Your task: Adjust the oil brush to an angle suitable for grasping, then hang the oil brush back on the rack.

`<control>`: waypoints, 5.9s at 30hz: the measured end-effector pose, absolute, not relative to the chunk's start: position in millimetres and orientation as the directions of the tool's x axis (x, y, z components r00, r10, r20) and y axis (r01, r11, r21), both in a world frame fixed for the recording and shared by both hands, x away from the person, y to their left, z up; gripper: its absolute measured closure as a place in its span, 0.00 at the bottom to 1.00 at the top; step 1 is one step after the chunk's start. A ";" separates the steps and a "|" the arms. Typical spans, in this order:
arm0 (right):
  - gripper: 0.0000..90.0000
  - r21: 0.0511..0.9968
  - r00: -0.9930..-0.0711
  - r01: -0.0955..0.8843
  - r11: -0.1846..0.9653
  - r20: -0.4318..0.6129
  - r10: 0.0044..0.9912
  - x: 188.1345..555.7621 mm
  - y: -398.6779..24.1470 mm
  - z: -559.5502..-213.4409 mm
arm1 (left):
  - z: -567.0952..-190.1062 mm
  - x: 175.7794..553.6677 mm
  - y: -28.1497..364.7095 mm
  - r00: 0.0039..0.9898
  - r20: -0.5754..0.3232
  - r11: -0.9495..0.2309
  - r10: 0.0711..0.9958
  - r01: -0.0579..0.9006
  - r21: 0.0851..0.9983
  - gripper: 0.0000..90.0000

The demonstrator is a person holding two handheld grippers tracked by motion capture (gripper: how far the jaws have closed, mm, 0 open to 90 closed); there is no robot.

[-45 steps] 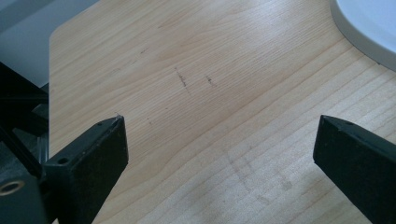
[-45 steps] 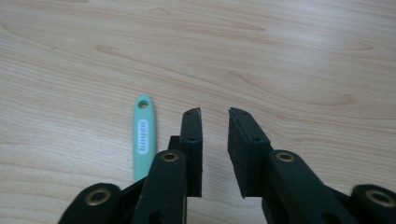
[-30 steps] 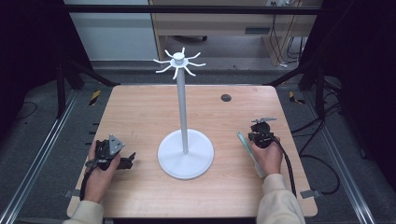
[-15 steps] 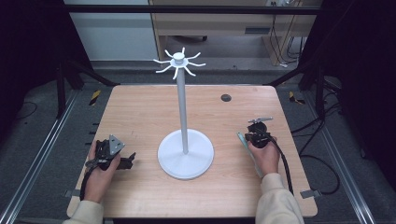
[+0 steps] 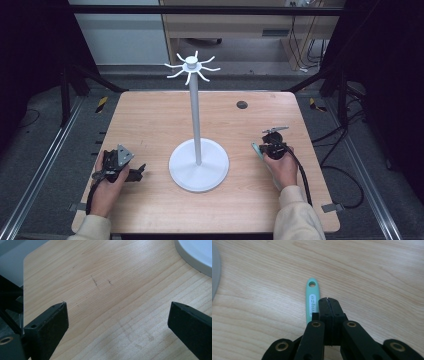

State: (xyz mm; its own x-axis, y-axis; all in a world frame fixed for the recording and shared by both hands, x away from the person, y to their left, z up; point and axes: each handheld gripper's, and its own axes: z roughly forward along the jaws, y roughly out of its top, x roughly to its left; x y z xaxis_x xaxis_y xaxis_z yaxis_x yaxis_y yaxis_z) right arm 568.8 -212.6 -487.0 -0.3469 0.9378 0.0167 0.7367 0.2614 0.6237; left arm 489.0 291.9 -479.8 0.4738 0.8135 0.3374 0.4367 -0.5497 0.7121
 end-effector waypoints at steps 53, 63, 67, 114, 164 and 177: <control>0.91 0.591 -0.598 0.636 0.496 -0.029 0.801 515.1 -176.9 -464.9 | -478.5 488.4 293.2 0.470 0.335 -0.544 0.817 0.436 0.717 0.03; 0.84 0.593 -0.604 0.637 0.493 -0.014 0.797 508.5 -183.3 -463.4 | -478.5 488.5 293.8 0.467 0.332 -0.541 0.820 0.438 0.718 0.03; 0.82 0.583 -0.613 0.636 0.506 -0.018 0.790 506.1 -182.4 -463.5 | -478.4 488.3 293.9 0.465 0.333 -0.539 0.821 0.436 0.721 0.03; 0.79 0.379 -0.729 0.597 0.707 -0.111 0.675 502.9 -211.5 -443.1 | -478.6 488.0 293.3 0.470 0.339 -0.548 0.815 0.437 0.713 0.03; 0.86 0.222 -0.782 0.595 0.772 -0.060 0.620 526.9 -186.2 -465.6 | -479.5 487.9 292.9 0.474 0.339 -0.551 0.813 0.437 0.711 0.03; 0.90 0.207 -0.785 0.600 0.773 -0.037 0.619 530.9 -188.5 -466.6 | -479.1 487.7 292.5 0.477 0.340 -0.554 0.811 0.437 0.709 0.03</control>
